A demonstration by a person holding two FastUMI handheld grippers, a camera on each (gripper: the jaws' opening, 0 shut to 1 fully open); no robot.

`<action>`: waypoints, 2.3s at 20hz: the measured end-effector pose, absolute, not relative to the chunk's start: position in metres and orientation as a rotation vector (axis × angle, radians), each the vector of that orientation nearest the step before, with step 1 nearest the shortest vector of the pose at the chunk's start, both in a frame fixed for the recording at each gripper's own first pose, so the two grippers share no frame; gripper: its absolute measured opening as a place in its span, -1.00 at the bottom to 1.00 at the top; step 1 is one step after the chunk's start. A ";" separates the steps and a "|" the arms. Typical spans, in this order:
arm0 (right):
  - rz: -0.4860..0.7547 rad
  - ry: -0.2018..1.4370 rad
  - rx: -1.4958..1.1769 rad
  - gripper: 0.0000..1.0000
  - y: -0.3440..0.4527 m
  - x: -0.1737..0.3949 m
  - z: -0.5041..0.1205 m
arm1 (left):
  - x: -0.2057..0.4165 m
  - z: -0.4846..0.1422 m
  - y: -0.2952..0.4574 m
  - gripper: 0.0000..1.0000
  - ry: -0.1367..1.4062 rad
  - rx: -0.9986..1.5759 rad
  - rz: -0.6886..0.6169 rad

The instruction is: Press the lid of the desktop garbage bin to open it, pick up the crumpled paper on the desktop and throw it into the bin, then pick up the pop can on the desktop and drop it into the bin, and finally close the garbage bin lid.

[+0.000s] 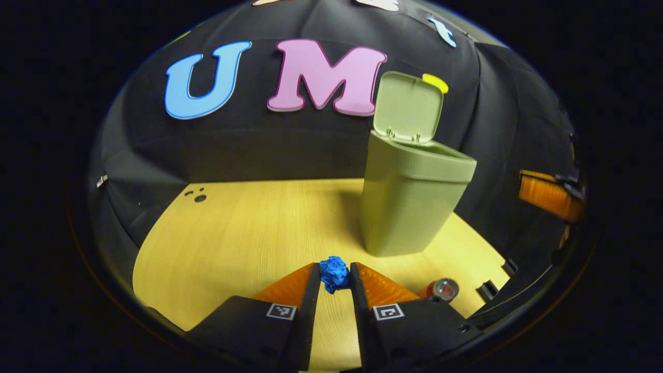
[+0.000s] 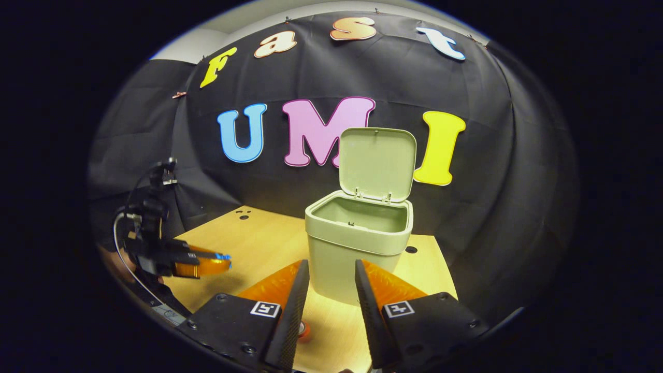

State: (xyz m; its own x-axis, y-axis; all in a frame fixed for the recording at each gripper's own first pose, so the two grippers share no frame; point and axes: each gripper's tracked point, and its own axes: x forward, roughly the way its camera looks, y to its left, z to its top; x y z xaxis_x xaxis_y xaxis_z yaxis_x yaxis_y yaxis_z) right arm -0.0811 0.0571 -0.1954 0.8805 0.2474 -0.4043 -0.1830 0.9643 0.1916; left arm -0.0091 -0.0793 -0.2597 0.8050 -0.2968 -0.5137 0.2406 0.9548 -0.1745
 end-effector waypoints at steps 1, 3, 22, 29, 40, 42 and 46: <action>0.229 0.442 0.150 0.19 0.059 -0.083 -0.196 | -0.001 -0.245 -0.079 -0.13 0.535 -0.111 -0.291; 0.237 0.449 0.155 0.21 0.062 -0.085 -0.199 | 0.012 -0.219 -0.079 -0.21 0.474 -0.121 -0.295; 0.247 0.470 0.196 0.65 0.070 -0.094 -0.204 | 0.130 -0.093 -0.191 -0.22 0.143 -0.078 -0.531; 0.222 0.471 0.184 0.57 0.058 -0.096 -0.207 | 0.155 -0.134 -0.235 -0.22 0.216 -0.062 -0.594; 0.204 0.502 0.203 0.67 0.052 -0.102 -0.216 | 0.165 -0.156 -0.242 0.68 0.250 -0.029 -0.585; 0.219 0.507 0.207 0.72 0.056 -0.104 -0.218 | 0.164 -0.151 -0.236 0.97 0.237 -0.020 -0.563; 0.276 0.530 0.210 0.72 0.069 -0.111 -0.225 | 0.151 -0.139 -0.217 0.97 0.214 -0.021 -0.521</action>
